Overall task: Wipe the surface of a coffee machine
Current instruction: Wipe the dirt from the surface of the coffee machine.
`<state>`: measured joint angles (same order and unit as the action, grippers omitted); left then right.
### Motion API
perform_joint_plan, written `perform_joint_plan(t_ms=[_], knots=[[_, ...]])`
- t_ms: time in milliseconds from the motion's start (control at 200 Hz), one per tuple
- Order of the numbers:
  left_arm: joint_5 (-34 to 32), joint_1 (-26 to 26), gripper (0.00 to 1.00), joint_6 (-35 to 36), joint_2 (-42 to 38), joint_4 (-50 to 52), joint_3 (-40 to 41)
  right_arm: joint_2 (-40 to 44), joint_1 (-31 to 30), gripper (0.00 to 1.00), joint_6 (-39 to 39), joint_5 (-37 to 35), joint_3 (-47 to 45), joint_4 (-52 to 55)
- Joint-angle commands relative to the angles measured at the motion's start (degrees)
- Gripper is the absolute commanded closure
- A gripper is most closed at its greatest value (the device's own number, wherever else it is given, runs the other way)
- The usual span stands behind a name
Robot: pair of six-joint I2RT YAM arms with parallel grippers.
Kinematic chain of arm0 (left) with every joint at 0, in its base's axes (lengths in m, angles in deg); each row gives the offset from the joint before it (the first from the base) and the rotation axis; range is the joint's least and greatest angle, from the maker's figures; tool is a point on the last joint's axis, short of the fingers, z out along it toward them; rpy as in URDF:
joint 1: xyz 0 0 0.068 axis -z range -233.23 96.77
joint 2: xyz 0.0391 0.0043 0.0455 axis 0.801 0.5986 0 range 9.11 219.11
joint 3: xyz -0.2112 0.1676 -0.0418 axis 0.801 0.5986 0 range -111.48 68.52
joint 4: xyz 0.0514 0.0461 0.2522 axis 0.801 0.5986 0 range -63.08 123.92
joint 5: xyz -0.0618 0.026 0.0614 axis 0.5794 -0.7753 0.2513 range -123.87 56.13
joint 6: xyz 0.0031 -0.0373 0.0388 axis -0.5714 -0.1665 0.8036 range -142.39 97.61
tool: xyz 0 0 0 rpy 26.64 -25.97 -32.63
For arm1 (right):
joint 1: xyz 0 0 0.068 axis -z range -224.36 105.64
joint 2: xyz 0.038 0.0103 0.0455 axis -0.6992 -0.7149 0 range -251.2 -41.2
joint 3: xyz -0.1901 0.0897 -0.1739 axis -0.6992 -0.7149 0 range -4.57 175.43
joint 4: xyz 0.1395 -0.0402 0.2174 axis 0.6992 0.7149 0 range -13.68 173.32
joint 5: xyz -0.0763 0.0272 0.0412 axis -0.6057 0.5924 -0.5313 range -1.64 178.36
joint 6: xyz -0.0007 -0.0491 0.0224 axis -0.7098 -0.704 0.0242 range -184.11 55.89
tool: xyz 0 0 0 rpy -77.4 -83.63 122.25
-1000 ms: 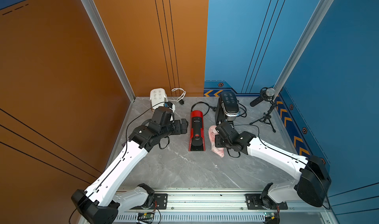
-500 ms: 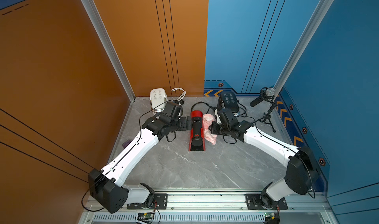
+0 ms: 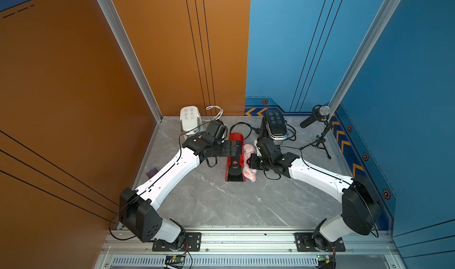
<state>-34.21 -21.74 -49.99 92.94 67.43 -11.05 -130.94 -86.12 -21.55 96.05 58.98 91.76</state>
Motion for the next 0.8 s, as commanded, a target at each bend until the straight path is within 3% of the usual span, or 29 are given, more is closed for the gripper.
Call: perform_joint_plan(t_ms=[0, 235, 485, 796], knots=[[0.8, 0.3, 0.04, 1.9, -0.5, 0.5, 0.5, -1.5, -3.7, 1.00, 2.4, 4.7, -0.6, -7.0], [0.5, 0.5, 0.04, 2.9, -1.2, 0.4, 2.5, 0.2, -4.7, 1.00, 2.9, 1.9, -1.8, -6.1], [-5.6, 0.6, 0.05, 0.3, -5.7, 0.0, 8.0, 8.9, 1.1, 1.00, 0.1, 0.3, -2.2, -3.6], [-6.0, 0.7, 0.07, -2.3, -9.0, -2.3, 15.4, 2.0, 6.2, 1.00, 1.6, 5.7, 6.3, -11.3]])
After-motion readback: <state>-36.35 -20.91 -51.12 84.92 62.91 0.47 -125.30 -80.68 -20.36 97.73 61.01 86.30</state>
